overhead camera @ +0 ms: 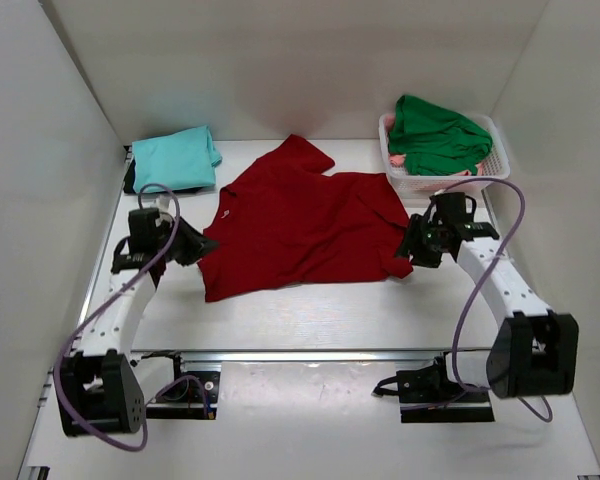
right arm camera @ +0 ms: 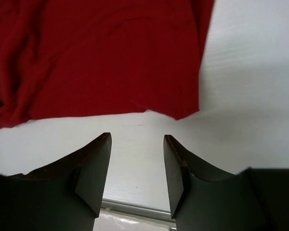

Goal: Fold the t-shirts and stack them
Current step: Flatten out the tshirt

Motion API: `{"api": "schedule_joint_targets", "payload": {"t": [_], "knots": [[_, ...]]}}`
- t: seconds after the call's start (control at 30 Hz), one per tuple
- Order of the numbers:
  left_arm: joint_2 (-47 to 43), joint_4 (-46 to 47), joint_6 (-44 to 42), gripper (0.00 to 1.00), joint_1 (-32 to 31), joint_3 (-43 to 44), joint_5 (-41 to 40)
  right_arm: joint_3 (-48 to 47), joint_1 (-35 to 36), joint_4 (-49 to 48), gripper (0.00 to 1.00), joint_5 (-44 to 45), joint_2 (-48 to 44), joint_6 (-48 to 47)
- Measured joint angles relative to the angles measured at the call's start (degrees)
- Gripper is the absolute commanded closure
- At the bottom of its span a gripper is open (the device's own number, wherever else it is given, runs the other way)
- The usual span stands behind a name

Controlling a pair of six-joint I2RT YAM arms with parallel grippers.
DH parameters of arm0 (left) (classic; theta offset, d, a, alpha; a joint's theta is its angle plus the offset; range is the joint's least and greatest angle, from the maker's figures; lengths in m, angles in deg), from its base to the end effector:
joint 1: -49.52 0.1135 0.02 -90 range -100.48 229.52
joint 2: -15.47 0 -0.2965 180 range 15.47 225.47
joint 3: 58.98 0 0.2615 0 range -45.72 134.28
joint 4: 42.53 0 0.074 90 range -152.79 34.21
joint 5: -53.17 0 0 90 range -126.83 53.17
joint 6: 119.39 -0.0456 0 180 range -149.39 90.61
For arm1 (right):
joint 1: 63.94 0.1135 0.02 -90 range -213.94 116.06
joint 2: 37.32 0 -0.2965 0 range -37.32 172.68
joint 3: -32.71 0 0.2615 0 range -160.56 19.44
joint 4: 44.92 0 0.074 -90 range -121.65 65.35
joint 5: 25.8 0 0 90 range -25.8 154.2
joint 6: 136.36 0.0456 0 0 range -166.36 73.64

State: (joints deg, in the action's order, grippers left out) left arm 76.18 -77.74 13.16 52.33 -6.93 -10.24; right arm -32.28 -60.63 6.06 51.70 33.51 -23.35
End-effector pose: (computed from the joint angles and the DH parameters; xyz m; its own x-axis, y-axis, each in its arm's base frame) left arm 0.2169 -0.0098 0.2532 -0.6982 -0.6397 -0.3213 -0.2629 0.6467 -0.7160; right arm 0.2467 0.0242 0.2678 -0.8373 0.3338 -0.4329 0.1659 0.9097 0.3807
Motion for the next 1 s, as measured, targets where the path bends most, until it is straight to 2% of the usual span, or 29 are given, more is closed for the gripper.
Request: {"api": "schedule_joint_targets", "payload": {"t": [0.07, 0.13, 0.2, 0.4, 0.43, 0.47, 0.57, 0.67, 0.8, 0.83, 0.87, 1.0], "knots": [[3.7, 0.7, -2.6, 0.76, -0.1, 3.8, -2.6, -2.1, 0.2, 0.3, 0.56, 1.1, 4.0, -0.8], [7.3, 1.6, -4.3, 0.96, -0.2, 6.0, -4.3, -4.4, 0.4, 0.3, 0.57, 1.8, 6.6, -1.5], [10.3, 1.6, -5.2, 1.00, -0.2, 6.4, -6.1, -6.3, 0.3, 0.3, 0.57, 2.1, 7.7, -2.0], [12.6, 0.4, -9.2, 1.00, -1.0, 6.3, -11.4, -8.8, 0.4, 0.3, 0.60, 2.2, 9.8, -2.3], [12.6, 0.5, -10.3, 0.94, -1.2, 6.7, -11.8, -9.6, 0.5, 0.4, 0.61, 2.2, 11.1, -2.3], [12.7, 0.5, -11.5, 0.92, -1.3, 7.3, -12.3, -10.8, 0.6, 0.5, 0.61, 2.2, 12.7, -2.3], [13.5, 0.7, -15.1, 0.96, -1.1, 10.5, -14.3, -15.9, 1.4, 0.4, 0.61, 1.9, 19.1, -2.3], [14.4, 0.5, -17.1, 0.93, -0.2, 12.7, -16.3, -21.0, 1.9, 0.9, 0.62, 1.5, 24.1, -2.3], [14.0, -2.2, -17.4, 0.86, -1.0, 10.7, -19.1, -26.9, 2.0, 0.7, 0.62, 0.6, 28.9, -2.2], [13.7, -2.9, -17.2, 0.77, -1.0, 9.5, -19.3, -27.7, 2.0, 0.7, 0.62, 0.4, 29.4, -2.2], [13.6, -4.5, -16.5, 0.61, -0.5, 8.2, -18.7, -28.2, 2.0, 0.7, 0.63, 0.1, 29.7, -2.2], [18.4, -9.0, -14.5, 0.61, 3.3, 7.8, -17.7, -28.6, 1.9, 0.8, 0.63, -0.9, 29.8, -2.2]]}}
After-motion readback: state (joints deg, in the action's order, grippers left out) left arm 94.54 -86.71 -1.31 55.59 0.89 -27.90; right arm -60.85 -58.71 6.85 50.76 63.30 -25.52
